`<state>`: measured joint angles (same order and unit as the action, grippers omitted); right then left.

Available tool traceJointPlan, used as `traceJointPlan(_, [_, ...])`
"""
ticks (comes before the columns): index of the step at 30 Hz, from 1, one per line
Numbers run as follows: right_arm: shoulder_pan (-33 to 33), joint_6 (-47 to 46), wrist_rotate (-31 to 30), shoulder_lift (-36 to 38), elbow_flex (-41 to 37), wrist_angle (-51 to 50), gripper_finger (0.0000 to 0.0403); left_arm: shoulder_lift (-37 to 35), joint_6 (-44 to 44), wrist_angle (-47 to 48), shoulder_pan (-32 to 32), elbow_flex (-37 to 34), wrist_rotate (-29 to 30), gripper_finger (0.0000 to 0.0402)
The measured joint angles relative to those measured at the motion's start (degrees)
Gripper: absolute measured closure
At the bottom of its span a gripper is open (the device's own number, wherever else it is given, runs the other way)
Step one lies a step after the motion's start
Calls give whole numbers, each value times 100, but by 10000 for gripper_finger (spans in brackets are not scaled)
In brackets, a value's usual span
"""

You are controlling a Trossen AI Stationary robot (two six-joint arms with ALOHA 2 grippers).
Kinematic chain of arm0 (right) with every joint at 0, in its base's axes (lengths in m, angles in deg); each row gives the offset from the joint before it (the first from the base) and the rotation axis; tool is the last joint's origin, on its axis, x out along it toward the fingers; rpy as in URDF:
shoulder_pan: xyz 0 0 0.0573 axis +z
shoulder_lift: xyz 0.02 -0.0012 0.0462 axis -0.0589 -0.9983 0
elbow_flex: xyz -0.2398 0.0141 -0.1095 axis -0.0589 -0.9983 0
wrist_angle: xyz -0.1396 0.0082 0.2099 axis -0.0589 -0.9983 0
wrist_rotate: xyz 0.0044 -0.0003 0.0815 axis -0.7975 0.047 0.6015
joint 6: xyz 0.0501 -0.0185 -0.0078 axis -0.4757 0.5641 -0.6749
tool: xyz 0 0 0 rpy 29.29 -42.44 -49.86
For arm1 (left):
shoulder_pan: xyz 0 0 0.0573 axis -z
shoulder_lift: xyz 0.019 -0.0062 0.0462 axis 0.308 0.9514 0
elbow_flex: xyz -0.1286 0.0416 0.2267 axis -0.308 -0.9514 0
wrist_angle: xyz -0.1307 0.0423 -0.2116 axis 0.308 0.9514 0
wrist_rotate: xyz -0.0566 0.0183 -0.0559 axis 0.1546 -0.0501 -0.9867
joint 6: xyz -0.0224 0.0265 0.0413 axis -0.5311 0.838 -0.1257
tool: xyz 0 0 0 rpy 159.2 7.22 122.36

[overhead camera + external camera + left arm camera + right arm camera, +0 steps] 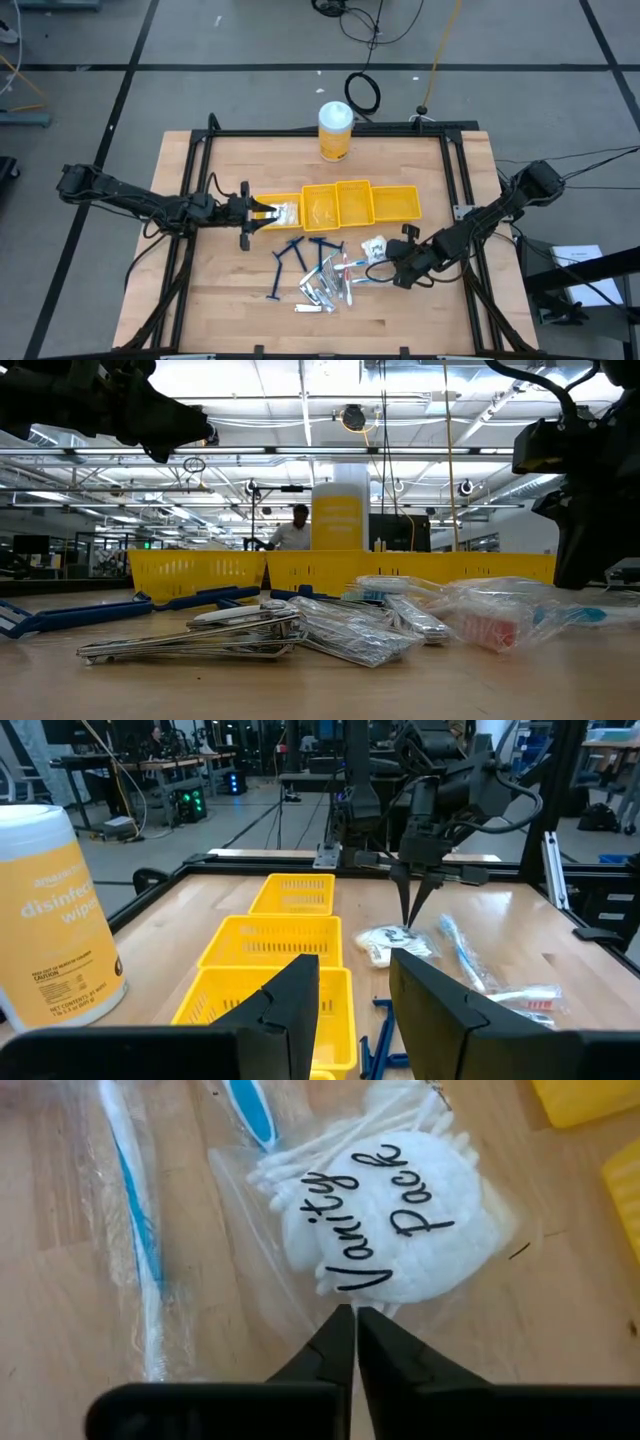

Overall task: Pick & Place Travel size toiletries
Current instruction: Put the vanity pack into the left yellow bin

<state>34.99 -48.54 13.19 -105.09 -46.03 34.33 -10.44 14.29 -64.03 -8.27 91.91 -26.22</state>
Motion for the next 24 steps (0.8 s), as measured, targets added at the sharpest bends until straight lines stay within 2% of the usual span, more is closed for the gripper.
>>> traceJointPlan(8, [13, 269, -11, 119, 34, 240, 402, 0, 2, 0, 0, 0, 0, 277])
traceJointPlan(15, [150, 887, -120, 445, 87, 979, 403, 0, 2, 0, 0, 0, -2, 277])
traceJointPlan(20, [129, 381, -19, 450, 8, 697, 394, 0, 2, 2, 0, 0, -2, 277])
traceJointPlan(24, [96, -152, -15, 446, -253, 581, 348, 0, 3, 4, 0, 0, -2, 277])
